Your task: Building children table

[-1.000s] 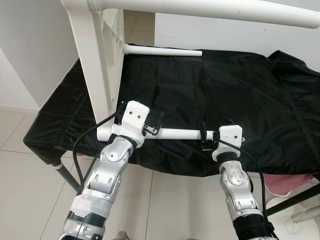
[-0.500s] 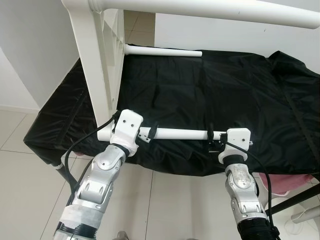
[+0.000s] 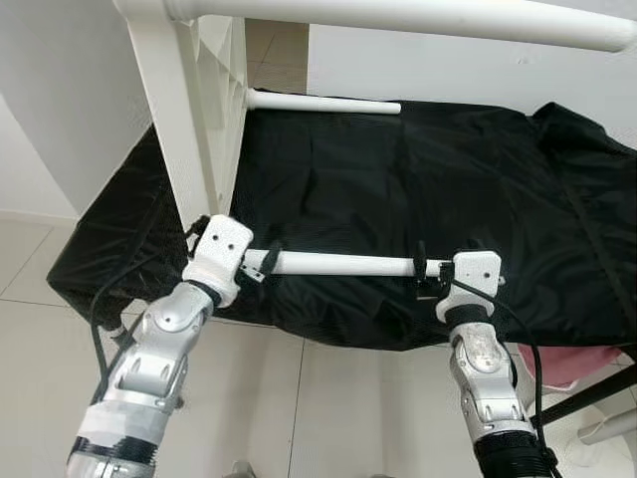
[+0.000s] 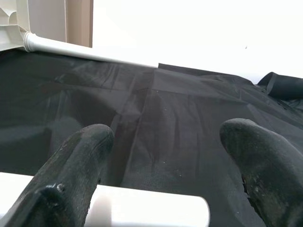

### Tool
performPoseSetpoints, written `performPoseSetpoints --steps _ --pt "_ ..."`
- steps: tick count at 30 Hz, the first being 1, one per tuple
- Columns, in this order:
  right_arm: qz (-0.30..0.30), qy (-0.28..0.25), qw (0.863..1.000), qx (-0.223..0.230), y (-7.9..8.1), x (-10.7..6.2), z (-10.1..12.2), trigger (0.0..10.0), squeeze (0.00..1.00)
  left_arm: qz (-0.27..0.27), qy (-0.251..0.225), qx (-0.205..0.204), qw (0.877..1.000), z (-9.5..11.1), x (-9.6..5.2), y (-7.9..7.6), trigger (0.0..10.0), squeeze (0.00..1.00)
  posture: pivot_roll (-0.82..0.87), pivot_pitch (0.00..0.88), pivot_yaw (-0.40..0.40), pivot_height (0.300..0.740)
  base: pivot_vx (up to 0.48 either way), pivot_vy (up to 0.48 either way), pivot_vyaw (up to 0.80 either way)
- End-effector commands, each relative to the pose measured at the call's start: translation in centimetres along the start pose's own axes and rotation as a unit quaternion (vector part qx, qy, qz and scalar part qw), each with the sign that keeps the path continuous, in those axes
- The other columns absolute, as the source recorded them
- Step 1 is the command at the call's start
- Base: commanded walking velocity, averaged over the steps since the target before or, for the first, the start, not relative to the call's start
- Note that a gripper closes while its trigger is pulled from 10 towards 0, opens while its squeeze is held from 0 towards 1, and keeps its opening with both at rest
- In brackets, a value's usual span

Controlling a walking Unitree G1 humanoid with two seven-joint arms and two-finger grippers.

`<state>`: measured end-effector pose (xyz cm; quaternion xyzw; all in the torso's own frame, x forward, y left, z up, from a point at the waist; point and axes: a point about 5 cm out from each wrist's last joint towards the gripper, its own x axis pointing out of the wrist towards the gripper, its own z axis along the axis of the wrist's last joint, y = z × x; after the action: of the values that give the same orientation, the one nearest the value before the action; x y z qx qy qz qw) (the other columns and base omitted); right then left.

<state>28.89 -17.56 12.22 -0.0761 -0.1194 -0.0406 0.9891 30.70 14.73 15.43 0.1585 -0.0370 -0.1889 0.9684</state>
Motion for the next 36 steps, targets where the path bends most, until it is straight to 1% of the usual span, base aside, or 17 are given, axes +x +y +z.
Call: performPoseSetpoints --steps 1,8,10,11,15,17,18,20,21,24,26,27,28,31,33,35,36 --pt "0.002 -0.008 1.0 0.005 0.1 0.1 0.3 10.0 0.0 0.029 -0.002 0.004 1.0 0.2 0.1 0.9 10.0 0.0 -0.01 0.0 -0.026 0.74 0.0 0.0 0.0" --pt "0.026 -0.029 0.999 0.004 0.5 -0.1 1.0 10.0 0.0 -0.022 -0.009 -0.034 0.999 0.4 -0.4 -1.9 10.0 0.0 0.0 0.002 -0.024 0.74 0.0 0.0 0.0" --pt "0.038 -0.079 0.994 -0.059 0.5 -0.1 2.9 10.0 0.0 -0.077 0.004 -0.104 0.992 0.2 -0.8 -4.1 10.0 0.0 -0.01 0.004 -0.021 0.74 0.0 0.0 0.0" --pt "0.038 -0.079 0.994 -0.059 0.5 -0.1 2.9 10.0 0.0 -0.077 0.004 -0.104 0.992 0.2 -0.8 -4.1 10.0 0.0 -0.01 0.004 -0.021 0.74 0.0 0.0 0.0" --pt "0.036 -0.131 0.986 -0.094 0.4 0.0 5.0 10.0 0.0 -0.121 0.009 -0.153 0.981 0.4 -1.2 -5.7 10.0 0.0 -0.01 0.007 -0.022 0.74 0.0 0.0 0.0" --pt "0.035 -0.219 0.965 -0.138 0.0 -0.3 8.9 10.0 0.0 -0.157 0.011 -0.18 0.971 0.6 -1.5 -6.6 10.0 0.0 -0.01 0.01 -0.013 0.74 0.0 0.0 0.0" --pt "0.035 -0.219 0.965 -0.138 0.0 -0.3 8.9 10.0 0.0 -0.157 0.011 -0.18 0.971 0.6 -1.5 -6.6 10.0 0.0 -0.01 0.01 -0.013 0.74 0.0 0.0 0.0" --pt "0.033 -0.262 0.951 -0.163 -0.3 -0.6 11.1 10.0 0.0 -0.168 0.014 -0.186 0.968 0.6 -1.6 -6.7 10.0 0.0 -0.02 0.012 -0.006 0.74 0.0 0.0 0.0" --pt "0.033 -0.262 0.951 -0.163 -0.3 -0.6 11.1 10.0 0.0 -0.168 0.014 -0.186 0.968 0.6 -1.6 -6.7 10.0 0.0 -0.02 0.012 -0.006 0.74 0.0 0.0 0.0" --pt "0.085 -0.323 0.919 -0.208 0.4 -0.5 14.3 10.0 0.0 -0.18 0.018 -0.198 0.963 0.9 -1.5 -6.7 10.0 0.0 -0.03 0.013 0.003 0.74 0.0 0.0 0.0" --pt "0.088 -0.331 0.915 -0.214 0.4 -0.5 14.8 10.0 0.0 -0.183 0.019 -0.198 0.963 0.9 -1.5 -6.8 10.0 0.0 -0.03 0.013 0.003 0.74 0.0 0.0 0.0" --pt "0.094 -0.353 0.903 -0.226 0.2 -0.2 16.2 10.0 0.0 -0.184 0.021 -0.197 0.963 1.0 -1.4 -6.9 10.0 0.0 -0.03 0.013 0.003 0.74 0.0 0.0 0.0" --pt "0.094 -0.353 0.903 -0.226 0.2 -0.2 16.2 10.0 0.0 -0.184 0.021 -0.197 0.963 1.0 -1.4 -6.9 10.0 0.0 -0.03 0.013 0.003 0.74 0.0 0.0 0.0" --pt "0.094 -0.377 0.884 -0.26 -0.3 0.4 17.9 10.0 0.0 -0.187 0.024 -0.196 0.962 1.2 -1.1 -7.2 10.0 0.0 -0.04 0.011 0.006 0.74 0.0 0.0 0.0" --pt "0.094 -0.377 0.884 -0.26 -0.3 0.4 17.9 10.0 0.0 -0.187 0.024 -0.196 0.962 1.2 -1.1 -7.2 10.0 0.0 -0.04 0.011 0.006 0.74 0.0 0.0 0.0" --pt "0.096 -0.388 0.874 -0.278 -0.2 0.7 18.7 10.0 0.0 -0.187 0.024 -0.197 0.962 1.3 -1.0 -7.2 10.0 0.0 -0.04 0.011 0.006 0.74 0.0 0.0 0.0" --pt "0.096 -0.388 0.874 -0.278 -0.2 0.7 18.7 10.0 0.0 -0.187 0.024 -0.197 0.962 1.3 -1.0 -7.2 10.0 0.0 -0.04 0.011 0.006 0.74 0.0 0.0 0.0"
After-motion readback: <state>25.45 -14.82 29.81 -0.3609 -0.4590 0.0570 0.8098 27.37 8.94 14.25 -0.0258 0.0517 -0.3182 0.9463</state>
